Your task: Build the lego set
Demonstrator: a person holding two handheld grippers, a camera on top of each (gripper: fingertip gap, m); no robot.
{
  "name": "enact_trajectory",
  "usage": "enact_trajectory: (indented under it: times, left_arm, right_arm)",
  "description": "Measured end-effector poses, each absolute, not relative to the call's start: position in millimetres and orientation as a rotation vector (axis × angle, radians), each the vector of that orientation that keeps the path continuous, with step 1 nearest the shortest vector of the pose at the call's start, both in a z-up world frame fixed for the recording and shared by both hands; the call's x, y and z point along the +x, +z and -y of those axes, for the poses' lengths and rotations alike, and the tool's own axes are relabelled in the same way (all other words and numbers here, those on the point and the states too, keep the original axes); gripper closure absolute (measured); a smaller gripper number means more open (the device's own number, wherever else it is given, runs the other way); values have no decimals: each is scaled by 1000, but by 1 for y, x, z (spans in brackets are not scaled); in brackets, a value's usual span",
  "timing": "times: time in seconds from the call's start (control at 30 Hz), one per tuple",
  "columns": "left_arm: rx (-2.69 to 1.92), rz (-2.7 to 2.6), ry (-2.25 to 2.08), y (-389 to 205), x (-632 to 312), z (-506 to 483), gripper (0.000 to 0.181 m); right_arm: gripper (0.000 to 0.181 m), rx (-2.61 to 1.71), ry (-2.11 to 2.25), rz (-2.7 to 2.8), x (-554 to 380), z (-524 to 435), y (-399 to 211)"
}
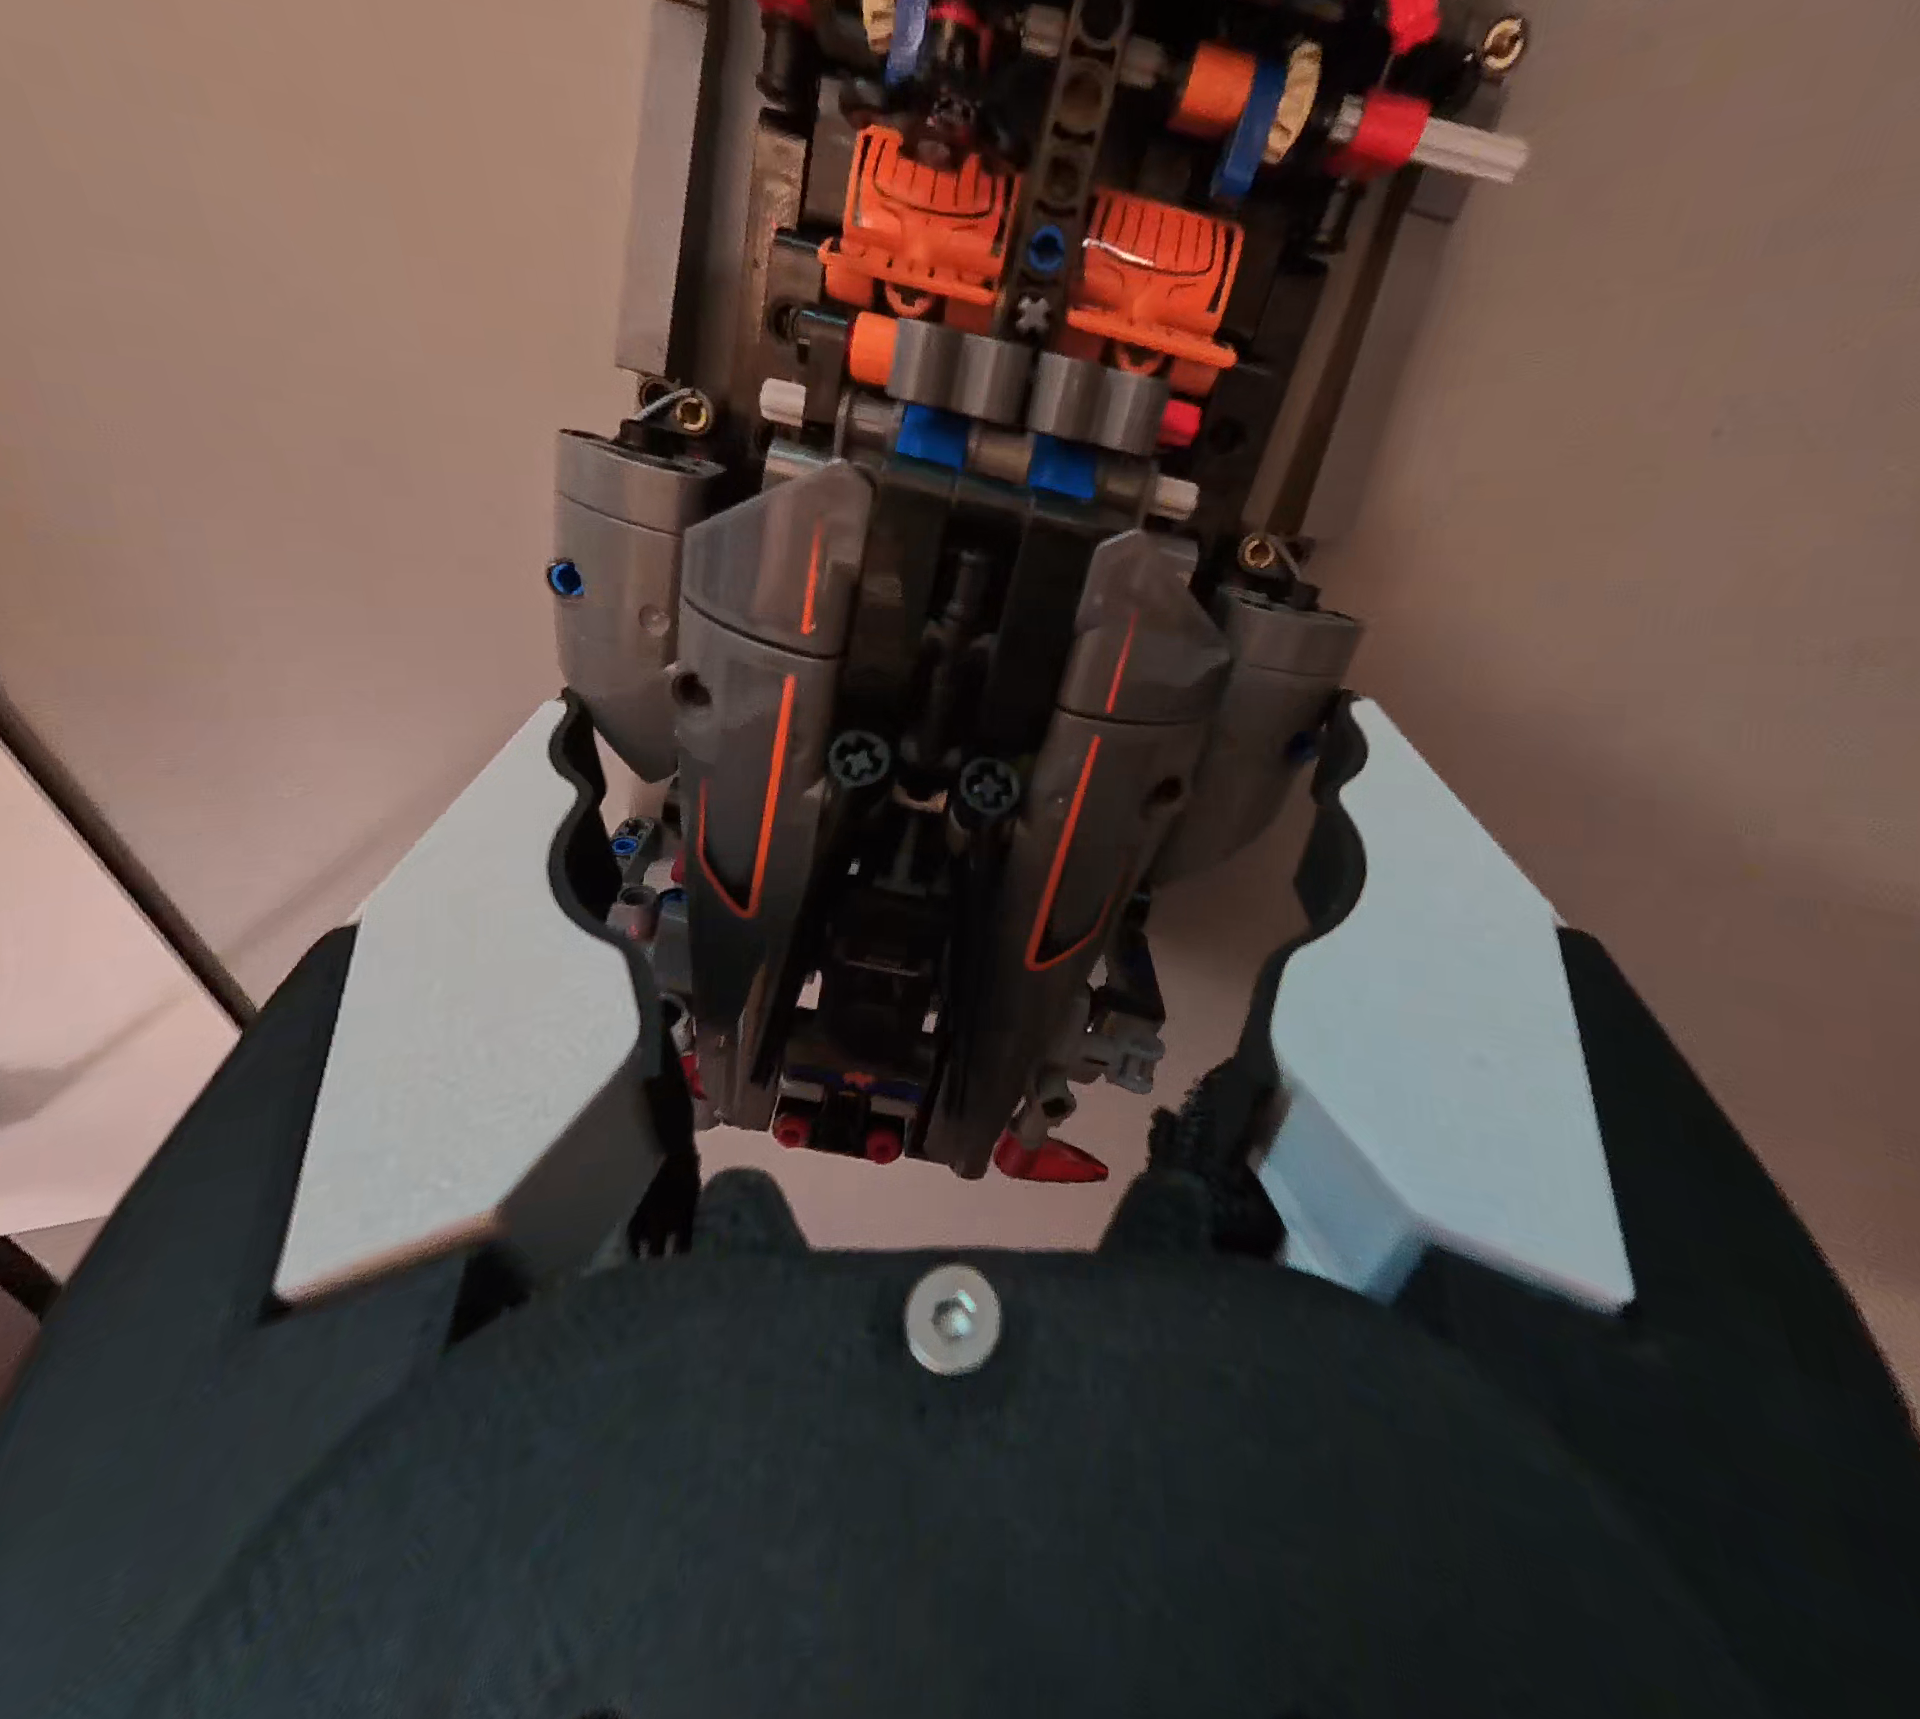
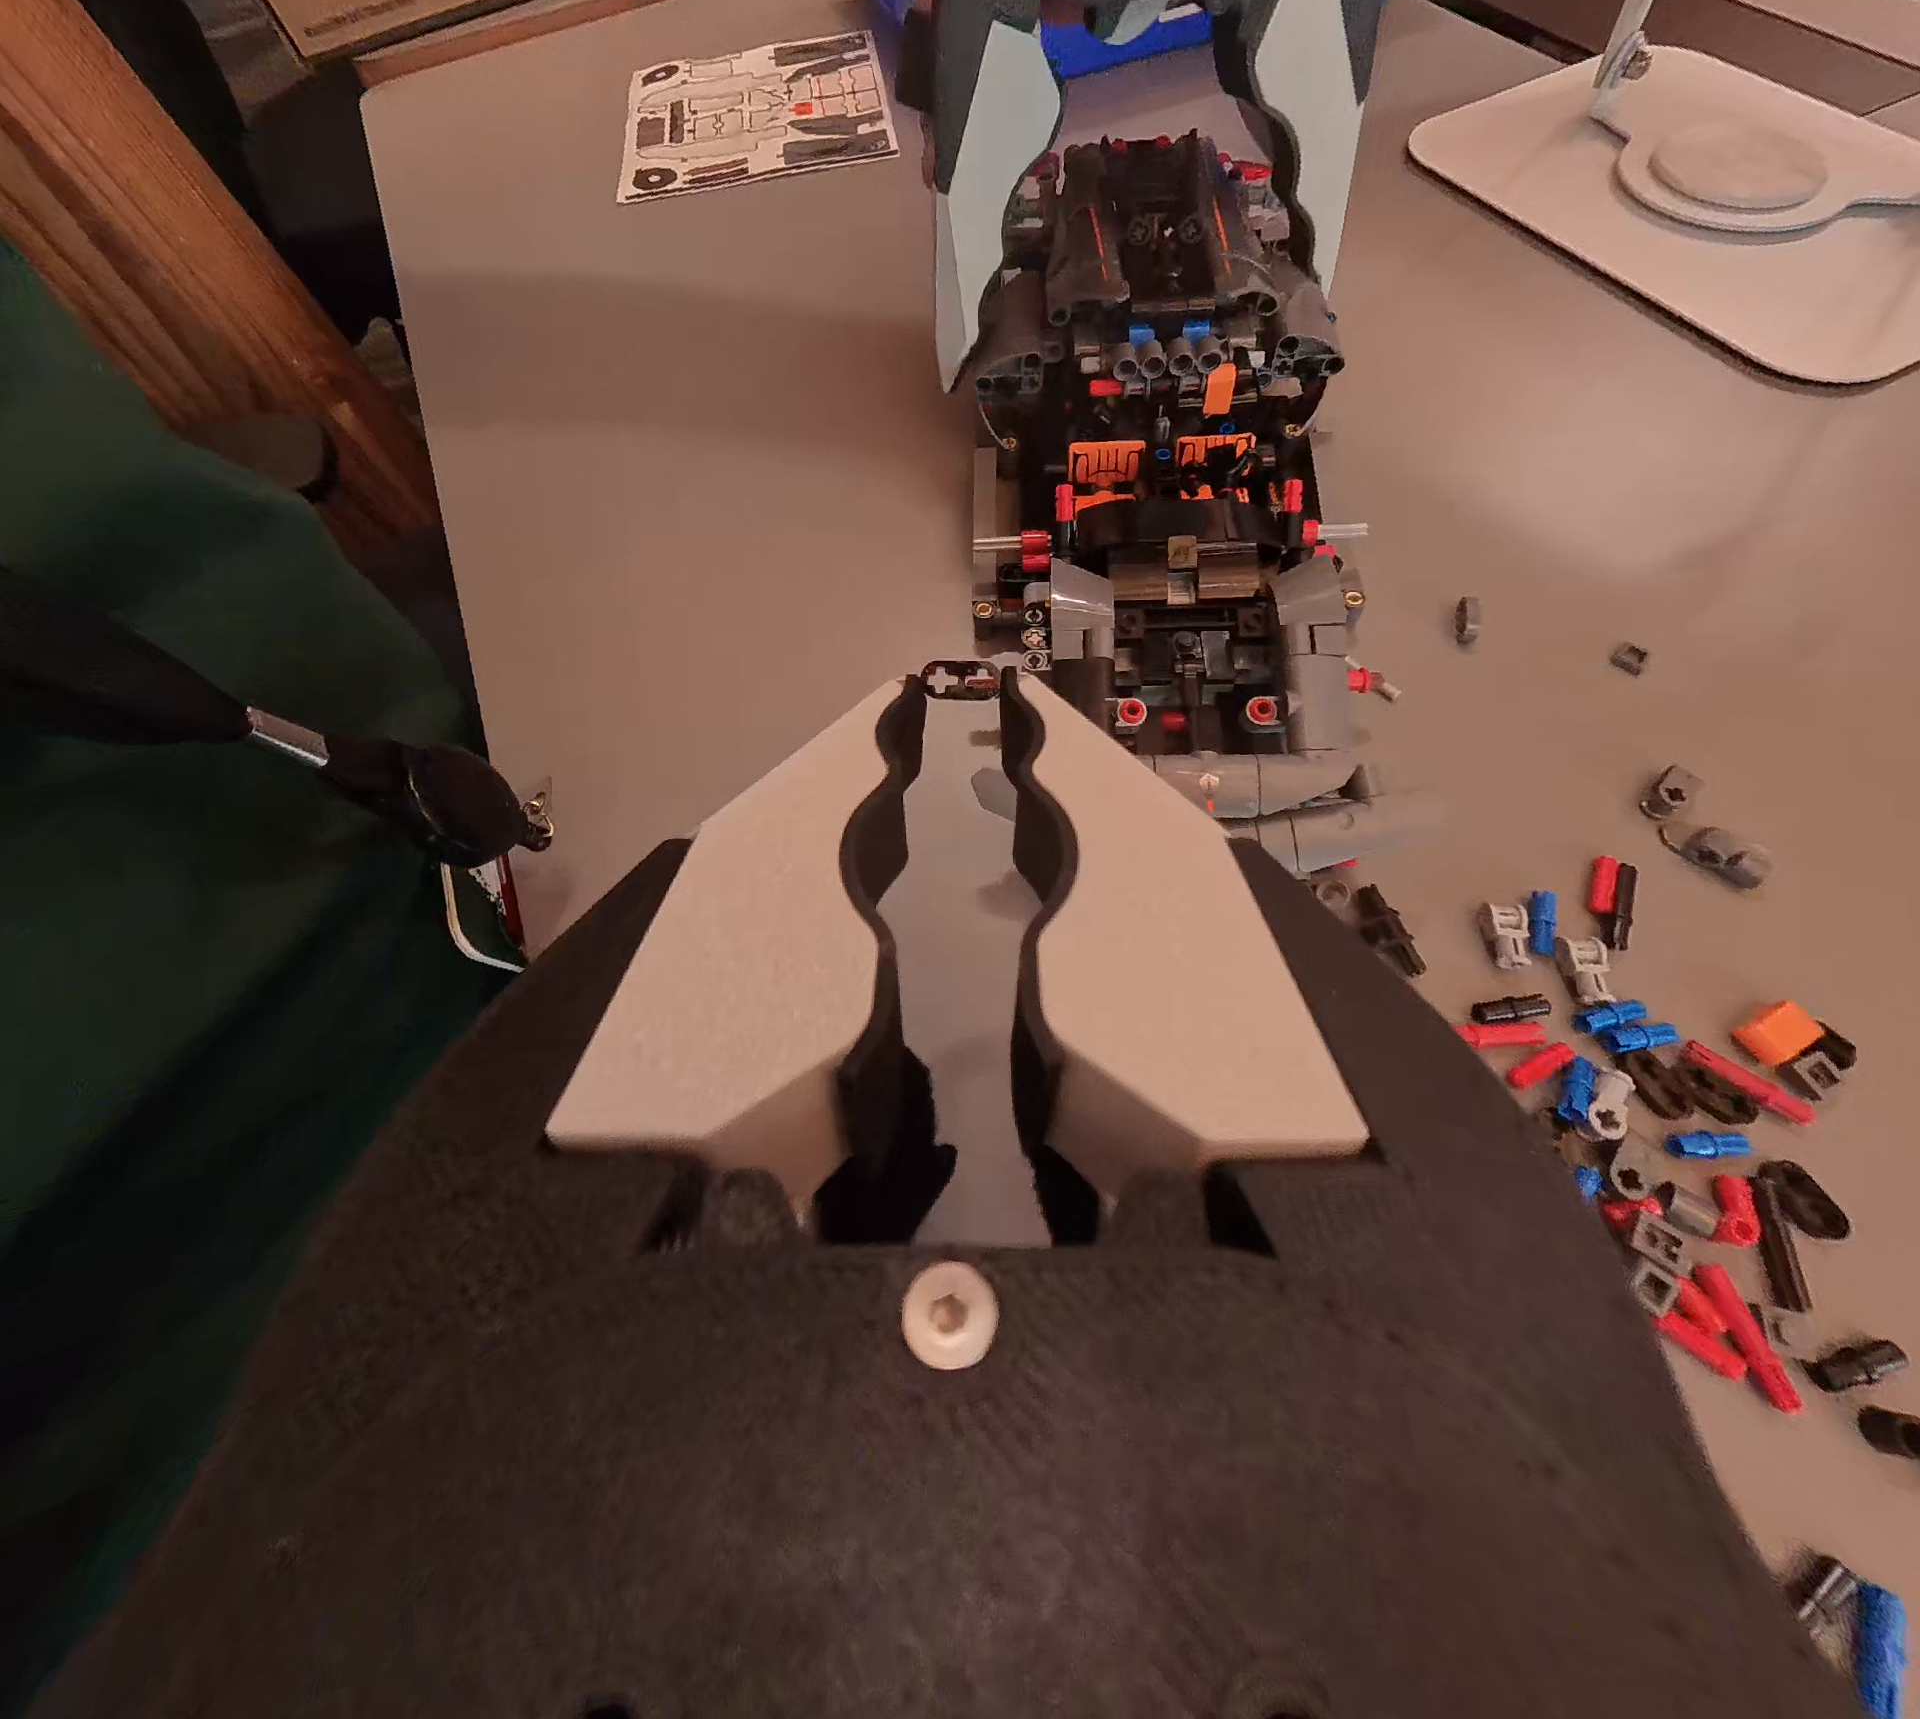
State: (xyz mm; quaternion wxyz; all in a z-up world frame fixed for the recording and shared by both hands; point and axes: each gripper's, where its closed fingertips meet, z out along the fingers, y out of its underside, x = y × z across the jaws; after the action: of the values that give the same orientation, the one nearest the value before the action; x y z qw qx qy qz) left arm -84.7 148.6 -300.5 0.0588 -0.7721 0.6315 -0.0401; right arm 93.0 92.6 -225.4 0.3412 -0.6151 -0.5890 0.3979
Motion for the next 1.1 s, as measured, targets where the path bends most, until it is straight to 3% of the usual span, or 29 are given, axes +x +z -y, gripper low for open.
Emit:
enact_trajectory:
  times: [0.17, 0.57, 1.1]
  left_arm:
    - [-2493, -1710, -235, -303, -84, -139, 60]
    - [-2662, -1317, -212, -303, -95, -114, 61]
    - [-2813, -229, -91, -299, -128, -37, 61]
  right_arm:
    - [168, -1591, 1053, 1543, 89, -96, -231]
    - [168, -1574, 1068, 1556, 81, -94, -234]
    - [168, -1449, 1169, 1574, 14, -57, -230]
